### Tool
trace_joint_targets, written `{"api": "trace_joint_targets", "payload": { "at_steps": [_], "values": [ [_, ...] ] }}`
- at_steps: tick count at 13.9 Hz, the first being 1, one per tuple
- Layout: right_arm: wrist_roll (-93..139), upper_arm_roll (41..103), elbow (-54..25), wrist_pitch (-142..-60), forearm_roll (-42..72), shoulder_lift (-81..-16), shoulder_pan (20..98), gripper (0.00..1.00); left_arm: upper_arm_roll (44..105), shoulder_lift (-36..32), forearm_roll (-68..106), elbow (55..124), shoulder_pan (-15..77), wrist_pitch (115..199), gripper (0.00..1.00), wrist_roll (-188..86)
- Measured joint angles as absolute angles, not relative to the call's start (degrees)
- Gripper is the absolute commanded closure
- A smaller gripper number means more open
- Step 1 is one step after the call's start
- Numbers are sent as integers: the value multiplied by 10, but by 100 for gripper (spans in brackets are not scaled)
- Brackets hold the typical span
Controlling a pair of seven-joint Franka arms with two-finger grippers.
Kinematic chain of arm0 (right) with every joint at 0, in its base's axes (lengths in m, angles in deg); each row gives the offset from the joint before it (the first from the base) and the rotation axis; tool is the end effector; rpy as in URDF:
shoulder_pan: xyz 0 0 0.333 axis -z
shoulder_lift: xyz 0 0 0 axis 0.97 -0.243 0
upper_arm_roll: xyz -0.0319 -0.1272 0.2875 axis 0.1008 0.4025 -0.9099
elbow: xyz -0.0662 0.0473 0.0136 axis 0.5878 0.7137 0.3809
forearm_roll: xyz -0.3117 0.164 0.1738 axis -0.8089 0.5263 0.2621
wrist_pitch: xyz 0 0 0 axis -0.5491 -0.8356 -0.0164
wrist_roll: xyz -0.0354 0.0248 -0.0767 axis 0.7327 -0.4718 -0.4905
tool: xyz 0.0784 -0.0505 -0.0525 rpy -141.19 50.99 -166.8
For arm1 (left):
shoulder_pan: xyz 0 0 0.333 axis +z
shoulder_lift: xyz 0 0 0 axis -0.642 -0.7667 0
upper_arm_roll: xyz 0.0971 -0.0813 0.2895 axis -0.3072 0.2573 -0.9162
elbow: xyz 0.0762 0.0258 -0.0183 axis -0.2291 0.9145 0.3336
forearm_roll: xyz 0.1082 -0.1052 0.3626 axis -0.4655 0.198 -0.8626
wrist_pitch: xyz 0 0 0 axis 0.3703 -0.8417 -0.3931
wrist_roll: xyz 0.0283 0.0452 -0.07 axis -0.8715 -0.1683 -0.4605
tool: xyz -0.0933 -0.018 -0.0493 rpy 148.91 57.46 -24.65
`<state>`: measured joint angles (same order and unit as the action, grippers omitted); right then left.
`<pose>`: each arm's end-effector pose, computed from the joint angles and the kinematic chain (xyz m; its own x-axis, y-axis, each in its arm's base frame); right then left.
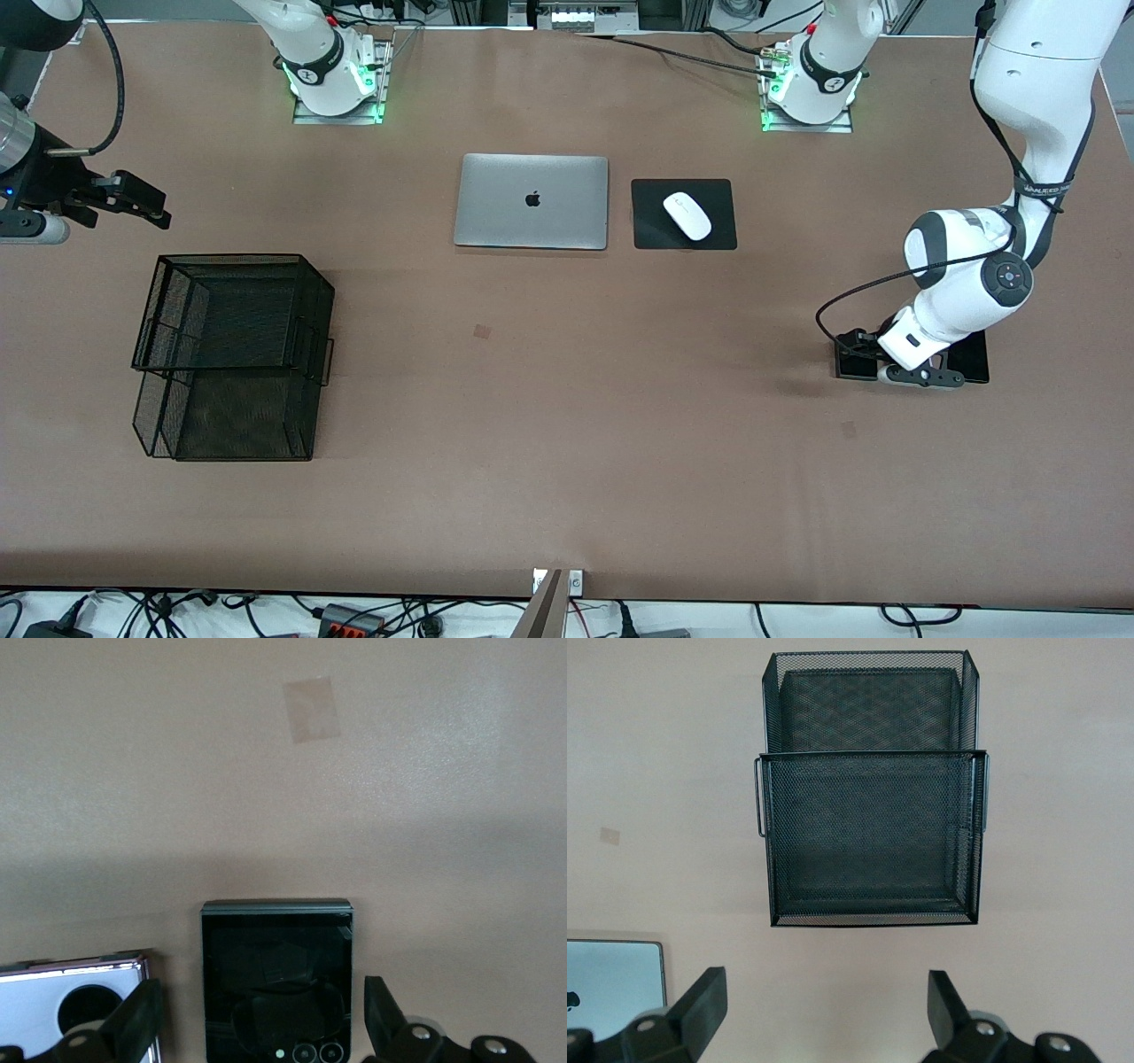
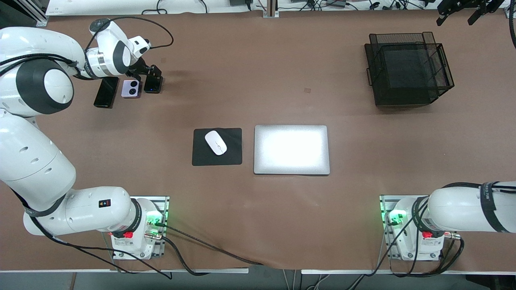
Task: Place phones with both arms
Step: 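Grasp the black flip phone with the left gripper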
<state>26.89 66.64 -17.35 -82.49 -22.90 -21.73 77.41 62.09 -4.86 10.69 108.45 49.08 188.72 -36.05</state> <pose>0.5436 -0.0152 0.5689 0.9995 -0.0056 -0.0296 -0.0053 -0.9999 0.0102 0.5919 0.0360 0.1912 0.9973 -0.0602 0.0431 -0.0624 -0.9968 0.0508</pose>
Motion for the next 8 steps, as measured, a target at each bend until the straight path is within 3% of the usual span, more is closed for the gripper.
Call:
{"api": "trace_joint_targets", "payload": {
  "at_steps": [8],
  "values": [
    [269,666,-173,-825,-229,-217,774,0,622,-64,107,1088,486,1887,0,-360]
  ]
}}
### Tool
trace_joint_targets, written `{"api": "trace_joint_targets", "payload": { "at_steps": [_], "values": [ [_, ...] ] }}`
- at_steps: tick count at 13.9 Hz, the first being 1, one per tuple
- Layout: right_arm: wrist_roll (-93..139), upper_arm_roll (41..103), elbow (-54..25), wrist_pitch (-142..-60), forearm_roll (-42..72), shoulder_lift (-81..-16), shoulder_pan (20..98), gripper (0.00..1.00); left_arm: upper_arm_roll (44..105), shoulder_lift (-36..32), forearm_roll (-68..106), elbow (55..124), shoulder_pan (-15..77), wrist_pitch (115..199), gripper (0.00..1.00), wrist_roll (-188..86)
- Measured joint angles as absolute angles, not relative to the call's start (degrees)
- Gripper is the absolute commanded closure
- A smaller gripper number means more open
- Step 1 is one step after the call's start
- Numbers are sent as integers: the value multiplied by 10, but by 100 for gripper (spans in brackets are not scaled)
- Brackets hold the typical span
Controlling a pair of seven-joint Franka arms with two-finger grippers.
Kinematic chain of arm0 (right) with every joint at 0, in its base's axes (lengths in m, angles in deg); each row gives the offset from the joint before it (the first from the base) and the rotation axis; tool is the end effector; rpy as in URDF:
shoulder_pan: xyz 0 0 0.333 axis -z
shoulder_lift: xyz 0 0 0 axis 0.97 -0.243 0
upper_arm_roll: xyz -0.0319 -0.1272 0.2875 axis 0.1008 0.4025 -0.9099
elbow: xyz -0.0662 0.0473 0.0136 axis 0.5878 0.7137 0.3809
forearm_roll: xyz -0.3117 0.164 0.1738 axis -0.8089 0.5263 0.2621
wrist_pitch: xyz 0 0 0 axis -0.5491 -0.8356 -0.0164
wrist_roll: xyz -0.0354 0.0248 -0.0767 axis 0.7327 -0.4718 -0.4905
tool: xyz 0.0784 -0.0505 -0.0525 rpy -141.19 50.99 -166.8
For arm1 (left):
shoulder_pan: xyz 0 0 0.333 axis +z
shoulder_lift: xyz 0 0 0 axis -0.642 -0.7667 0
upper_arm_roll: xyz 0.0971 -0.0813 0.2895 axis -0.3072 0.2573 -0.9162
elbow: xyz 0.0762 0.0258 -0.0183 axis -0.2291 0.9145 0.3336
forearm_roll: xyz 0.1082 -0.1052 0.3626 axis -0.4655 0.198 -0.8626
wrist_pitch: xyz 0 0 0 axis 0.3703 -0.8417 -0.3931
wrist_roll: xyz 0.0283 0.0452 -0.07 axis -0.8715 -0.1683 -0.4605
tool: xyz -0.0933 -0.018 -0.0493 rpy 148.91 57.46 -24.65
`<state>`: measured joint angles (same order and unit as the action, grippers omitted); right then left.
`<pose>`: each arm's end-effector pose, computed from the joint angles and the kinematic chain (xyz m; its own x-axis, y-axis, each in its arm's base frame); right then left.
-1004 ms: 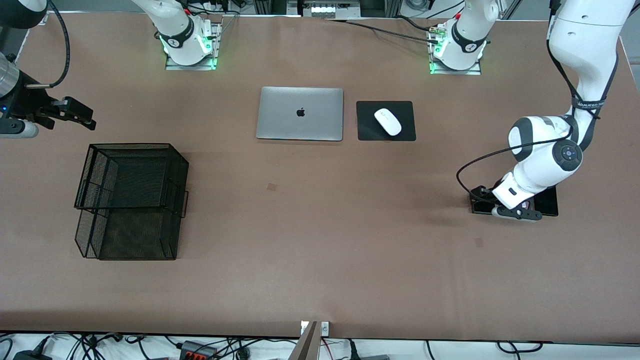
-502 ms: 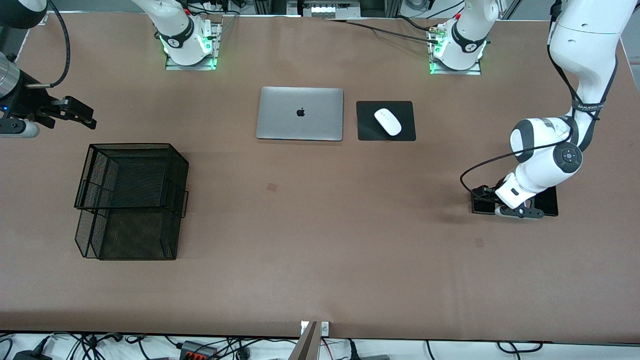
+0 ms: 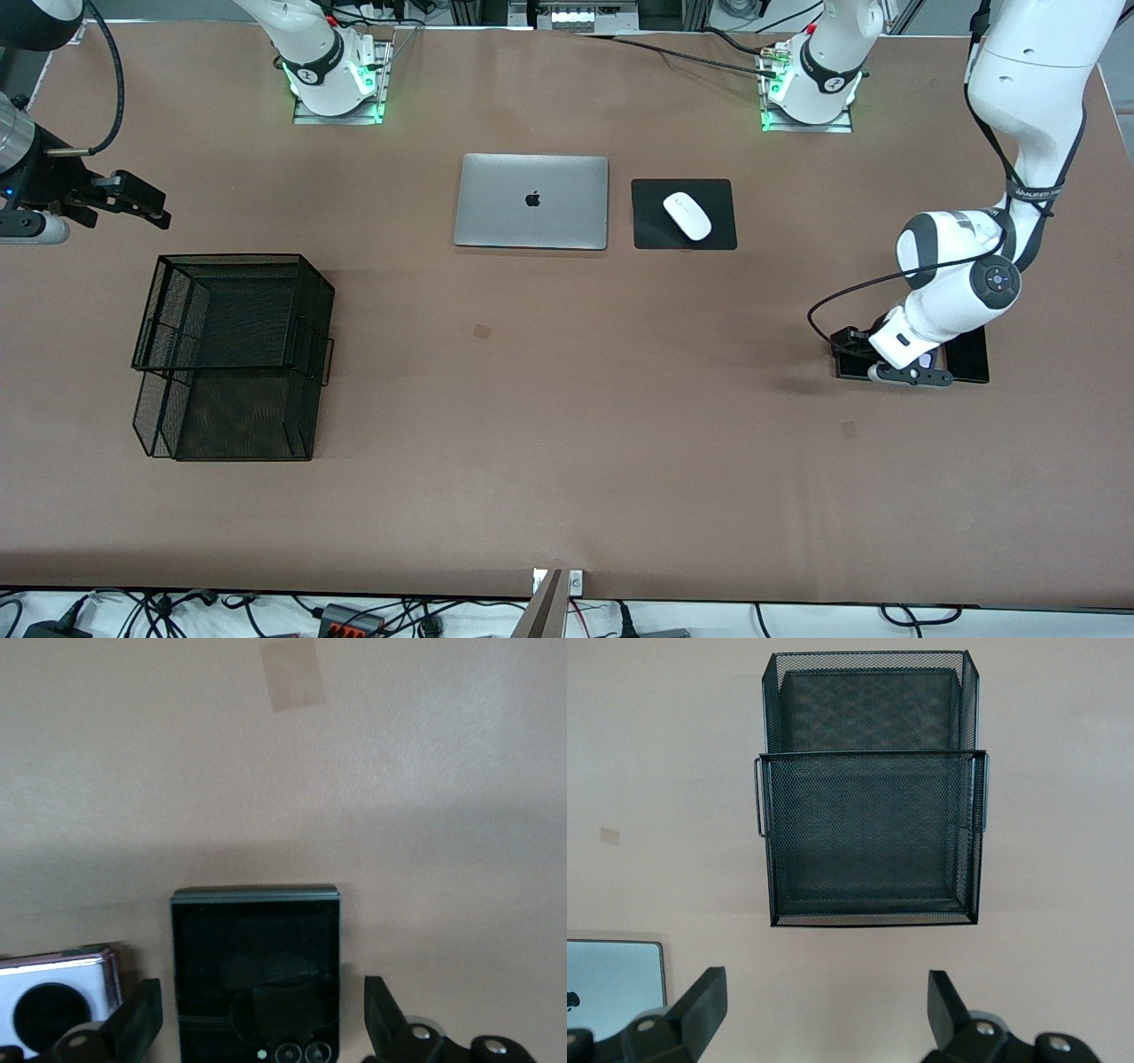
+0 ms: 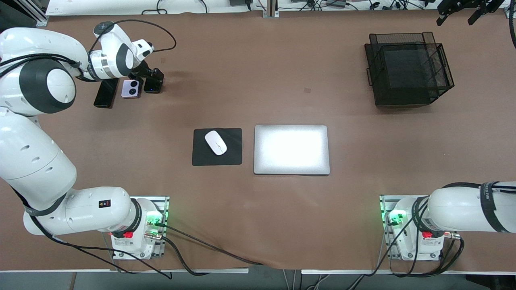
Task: Place phones with both arms
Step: 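Grasp the black flip phone with the left gripper, then set the flip phone near the laptop while the right gripper approaches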
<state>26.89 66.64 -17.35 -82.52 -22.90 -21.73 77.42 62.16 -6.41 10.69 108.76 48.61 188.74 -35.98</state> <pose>0.5436 -0.0153 0.5690 0.9996 -0.0057 -0.0290 -0.0054 -0.9999 0.0102 0.5861 0.0296 0.1734 0.9974 -0.0708 0.0119 -0.0713 -0.9958 0.0580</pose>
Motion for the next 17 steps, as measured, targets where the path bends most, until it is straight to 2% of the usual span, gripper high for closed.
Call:
{"api": "trace_joint_targets", "payload": {
  "at_steps": [5,7,9,10,12,15,17],
  "values": [
    [269,666,-173,-826,-229,-217,774,0,622,-74,107,1088,486,1895,0,-359],
    [269,666,-173,-826,-228,-217,774,0,622,-76,107,1088,486,1896,24,-359],
    [269,666,-173,-826,-228,-217,774,0,621,-75,107,1087,486,1897,51,-359],
    [269,666,-173,-826,-228,-217,774,0,622,-73,107,1087,484,1897,55,-359],
    [269,666,-173,-826,-228,-217,774,0,623,-74,107,1083,471,1885,55,-369],
    [269,666,-173,-826,-227,-217,774,0,626,-63,108,1035,425,1772,55,-474],
    [269,667,-173,-827,-227,-218,775,0,628,-47,122,999,354,1712,55,-593]
  ]
}}
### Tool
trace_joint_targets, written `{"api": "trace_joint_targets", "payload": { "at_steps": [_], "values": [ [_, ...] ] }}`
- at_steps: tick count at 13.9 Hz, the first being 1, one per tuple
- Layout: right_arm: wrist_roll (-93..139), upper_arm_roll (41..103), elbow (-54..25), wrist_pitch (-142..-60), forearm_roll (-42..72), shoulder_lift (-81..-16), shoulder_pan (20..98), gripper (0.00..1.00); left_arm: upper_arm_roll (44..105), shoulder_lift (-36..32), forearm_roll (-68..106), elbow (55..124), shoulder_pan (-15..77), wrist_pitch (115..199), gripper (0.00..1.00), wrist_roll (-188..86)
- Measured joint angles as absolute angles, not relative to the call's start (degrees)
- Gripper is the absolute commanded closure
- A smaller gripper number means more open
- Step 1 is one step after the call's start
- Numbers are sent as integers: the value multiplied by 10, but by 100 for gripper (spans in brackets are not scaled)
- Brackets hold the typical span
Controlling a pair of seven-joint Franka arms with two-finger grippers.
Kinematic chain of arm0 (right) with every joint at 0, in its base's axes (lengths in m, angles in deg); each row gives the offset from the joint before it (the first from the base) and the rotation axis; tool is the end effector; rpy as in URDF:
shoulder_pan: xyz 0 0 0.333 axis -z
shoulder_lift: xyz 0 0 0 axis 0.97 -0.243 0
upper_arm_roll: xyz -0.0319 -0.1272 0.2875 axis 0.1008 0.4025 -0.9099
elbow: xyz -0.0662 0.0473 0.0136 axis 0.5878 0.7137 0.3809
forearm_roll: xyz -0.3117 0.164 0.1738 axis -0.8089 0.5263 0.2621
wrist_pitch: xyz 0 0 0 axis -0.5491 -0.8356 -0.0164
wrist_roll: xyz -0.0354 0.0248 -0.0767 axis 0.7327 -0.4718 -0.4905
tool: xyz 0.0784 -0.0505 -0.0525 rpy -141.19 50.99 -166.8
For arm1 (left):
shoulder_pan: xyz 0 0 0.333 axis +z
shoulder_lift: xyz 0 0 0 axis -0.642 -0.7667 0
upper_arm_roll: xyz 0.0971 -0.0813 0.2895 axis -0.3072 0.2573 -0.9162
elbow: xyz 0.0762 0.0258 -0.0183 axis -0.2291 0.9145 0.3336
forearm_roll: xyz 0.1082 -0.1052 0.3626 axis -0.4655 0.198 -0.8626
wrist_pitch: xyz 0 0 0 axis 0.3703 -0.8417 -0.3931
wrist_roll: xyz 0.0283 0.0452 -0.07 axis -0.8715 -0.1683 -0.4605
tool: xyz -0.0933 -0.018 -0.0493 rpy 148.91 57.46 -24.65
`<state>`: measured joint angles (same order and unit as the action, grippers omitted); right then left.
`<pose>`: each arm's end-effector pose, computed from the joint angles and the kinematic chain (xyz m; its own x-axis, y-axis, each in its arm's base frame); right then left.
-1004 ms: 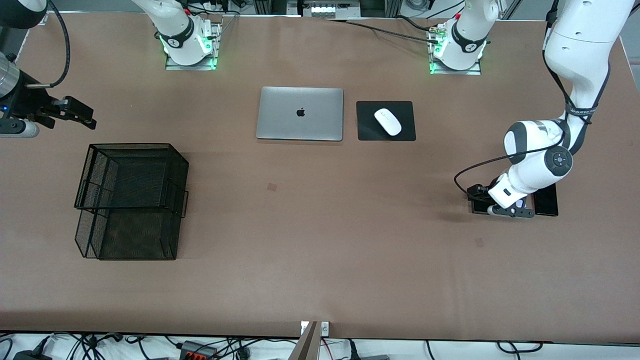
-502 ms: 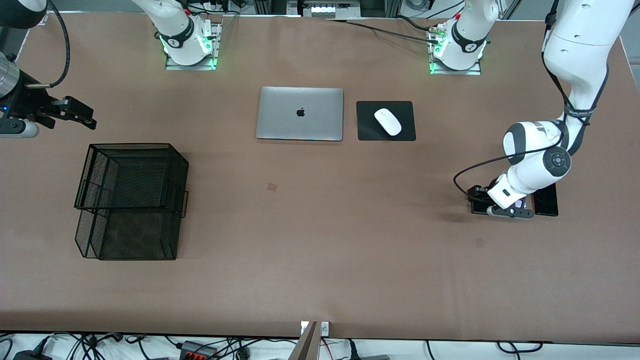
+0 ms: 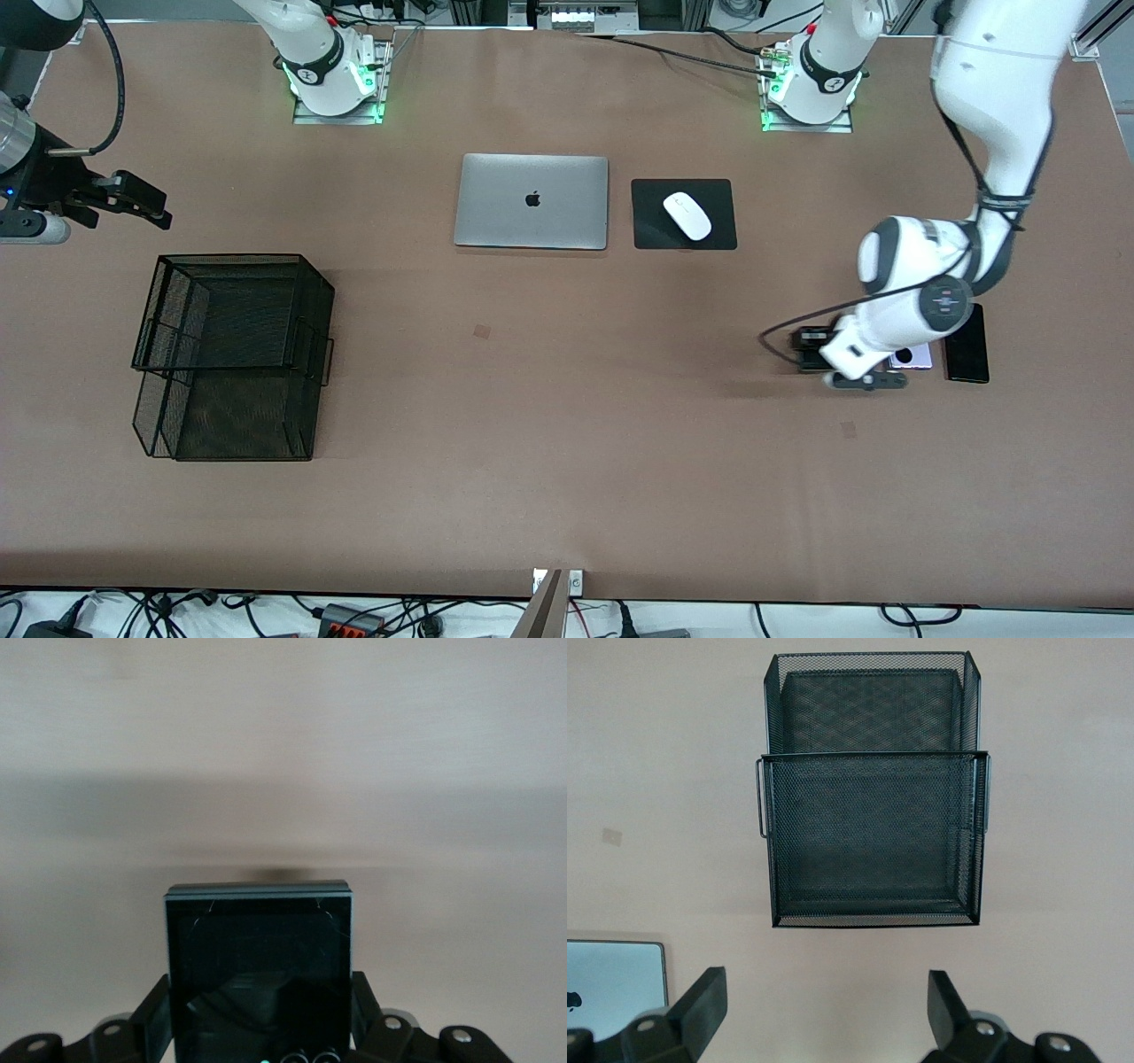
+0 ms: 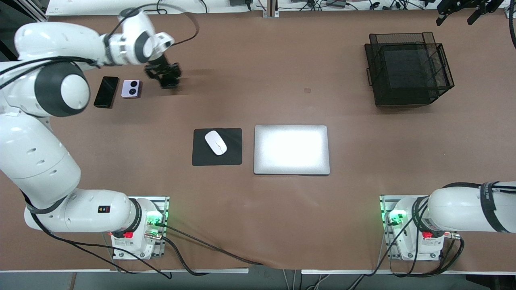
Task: Place phones with both arms
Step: 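Set the flip phone near the laptop while the right gripper approaches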
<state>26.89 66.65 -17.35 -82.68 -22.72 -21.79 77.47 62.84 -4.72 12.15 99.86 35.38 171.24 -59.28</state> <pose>0.5442 -0.0156 0.5686 0.9996 -0.0071 -0.0272 -0.0069 -1.0000 0.0071 0.6033 -0.1161 0.2249 0.9858 0.1005 -0.1346 0.1079 -0.9930 0.0488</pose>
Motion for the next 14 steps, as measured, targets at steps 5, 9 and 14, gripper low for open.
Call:
{"api": "trace_joint_targets", "payload": {
  "at_steps": [5,9,14],
  "values": [
    [269,675,-174,-848,-216,-230,783,0,629,-80,217,868,173,1691,55,-839],
    [269,671,-162,-853,-210,-234,781,0,558,-181,305,714,46,1689,57,-944],
    [269,671,-159,-856,-210,-267,781,0,525,-292,321,544,-26,1761,60,-938]
  ]
}}
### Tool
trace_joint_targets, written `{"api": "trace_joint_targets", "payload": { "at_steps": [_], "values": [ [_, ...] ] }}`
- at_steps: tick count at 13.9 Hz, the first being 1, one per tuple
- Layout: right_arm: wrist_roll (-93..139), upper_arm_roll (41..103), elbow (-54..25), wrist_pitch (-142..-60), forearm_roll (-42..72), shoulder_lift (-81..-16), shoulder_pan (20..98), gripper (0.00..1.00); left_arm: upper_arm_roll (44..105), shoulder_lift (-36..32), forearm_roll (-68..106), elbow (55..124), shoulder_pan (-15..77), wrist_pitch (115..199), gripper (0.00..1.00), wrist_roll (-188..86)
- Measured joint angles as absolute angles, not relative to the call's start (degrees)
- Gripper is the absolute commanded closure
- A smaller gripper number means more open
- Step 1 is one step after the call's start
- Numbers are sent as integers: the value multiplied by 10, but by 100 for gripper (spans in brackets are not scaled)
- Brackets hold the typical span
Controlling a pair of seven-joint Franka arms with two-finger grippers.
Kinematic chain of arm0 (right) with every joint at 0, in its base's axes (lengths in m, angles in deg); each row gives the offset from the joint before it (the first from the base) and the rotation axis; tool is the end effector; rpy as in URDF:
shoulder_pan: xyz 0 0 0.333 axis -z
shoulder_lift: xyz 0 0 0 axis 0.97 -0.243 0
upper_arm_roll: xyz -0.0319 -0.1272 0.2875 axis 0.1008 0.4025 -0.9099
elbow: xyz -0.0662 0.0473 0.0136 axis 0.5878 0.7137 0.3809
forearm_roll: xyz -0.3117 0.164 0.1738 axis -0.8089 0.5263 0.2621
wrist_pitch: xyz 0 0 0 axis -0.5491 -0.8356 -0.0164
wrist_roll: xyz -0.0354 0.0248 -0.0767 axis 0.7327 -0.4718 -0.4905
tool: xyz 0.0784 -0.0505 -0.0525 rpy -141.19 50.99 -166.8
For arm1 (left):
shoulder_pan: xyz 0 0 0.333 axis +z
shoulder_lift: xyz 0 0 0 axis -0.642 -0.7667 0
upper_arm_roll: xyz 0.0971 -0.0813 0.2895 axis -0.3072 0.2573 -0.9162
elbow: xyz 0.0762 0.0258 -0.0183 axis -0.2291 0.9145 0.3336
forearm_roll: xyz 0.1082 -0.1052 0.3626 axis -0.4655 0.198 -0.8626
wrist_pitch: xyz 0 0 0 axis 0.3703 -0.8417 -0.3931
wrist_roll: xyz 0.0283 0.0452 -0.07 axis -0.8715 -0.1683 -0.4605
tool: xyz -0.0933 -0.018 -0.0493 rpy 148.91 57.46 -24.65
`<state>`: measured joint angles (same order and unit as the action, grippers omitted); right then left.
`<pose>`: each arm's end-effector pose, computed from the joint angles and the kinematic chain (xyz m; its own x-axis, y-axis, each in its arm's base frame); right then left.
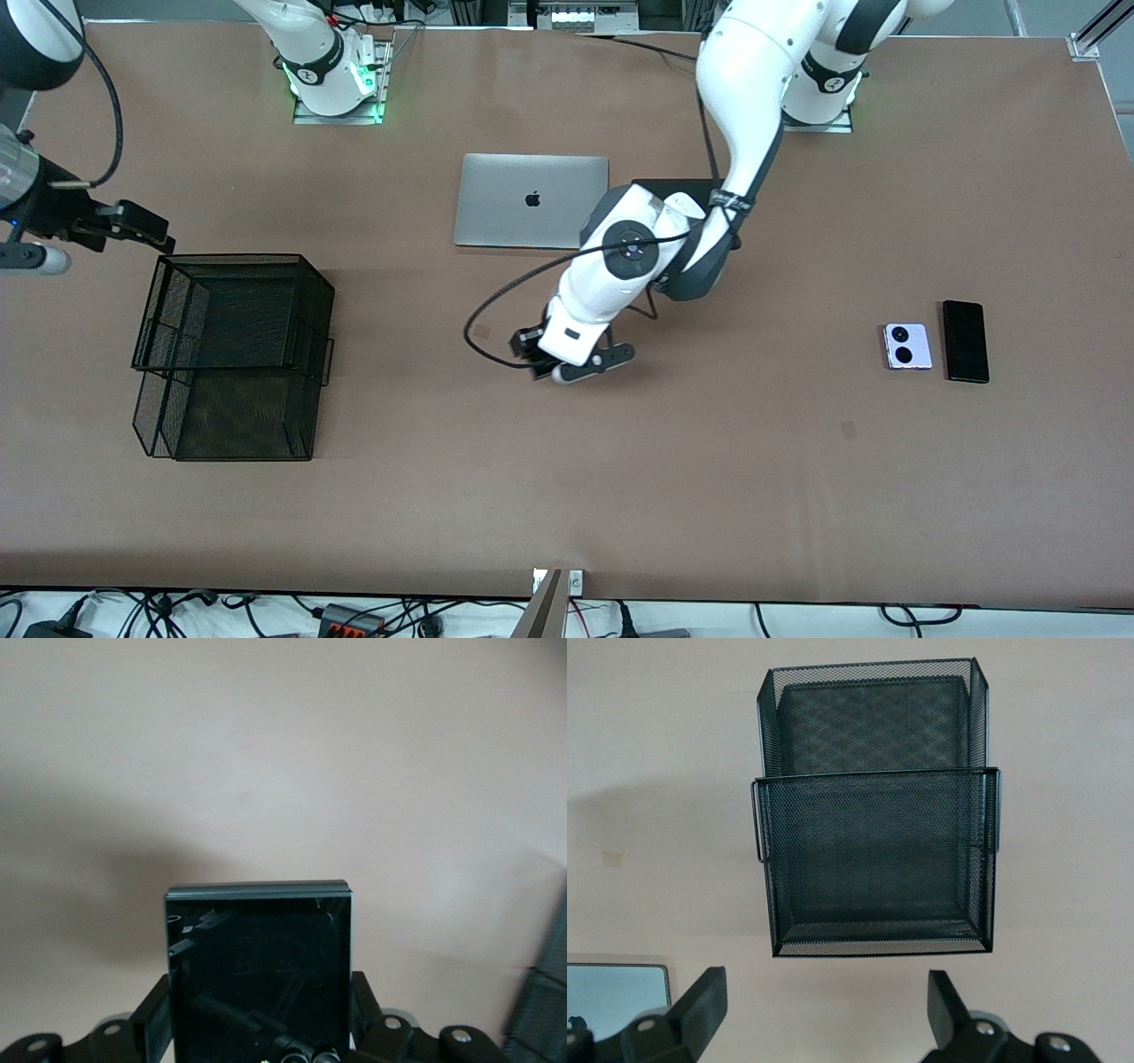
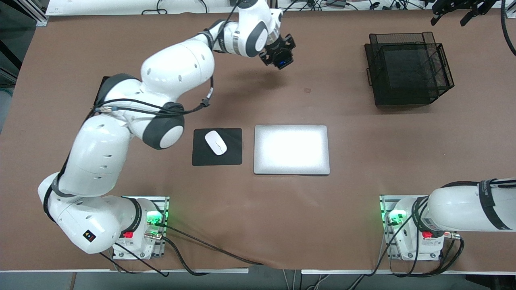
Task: Place phones with both arms
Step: 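Set the flip phone near the laptop while the right gripper approaches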
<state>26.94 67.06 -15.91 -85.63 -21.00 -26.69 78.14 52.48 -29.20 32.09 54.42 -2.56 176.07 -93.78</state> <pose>0.5708 -0.0243 0.5373 0.9989 -0.0315 -0.0356 -0.0323 -0.9992 -0.0221 0.6099 -0.5161 0.2835 0.9274 0.3731 -0.0270 0.3508 -0.8424 0.4090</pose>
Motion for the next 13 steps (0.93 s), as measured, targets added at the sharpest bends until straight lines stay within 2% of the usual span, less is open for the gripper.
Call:
{"api": "trace_joint_targets", "payload": {
  "at_steps": [2,5,6,7,8,9,13],
  "values": [
    [269,671,-155,-857,-210,-279,781,0,513,-323,321,531,-50,1813,60,-895],
    [269,665,-137,-861,-208,-306,775,0,471,-370,321,516,-100,1844,59,-850],
    [269,664,-125,-861,-208,-319,767,0,465,-380,321,509,-110,1846,51,-840],
    [269,662,-115,-860,-208,-331,757,0,459,-387,321,503,-118,1846,32,-835],
    [269,661,-109,-861,-208,-343,748,0,454,-392,321,499,-123,1846,19,-833],
    [269,660,-104,-861,-208,-355,740,0,450,-395,321,498,-124,1846,0,-830],
    [268,659,-94,-864,-208,-395,729,0,443,-400,321,494,-124,1846,0,-823]
  ]
}}
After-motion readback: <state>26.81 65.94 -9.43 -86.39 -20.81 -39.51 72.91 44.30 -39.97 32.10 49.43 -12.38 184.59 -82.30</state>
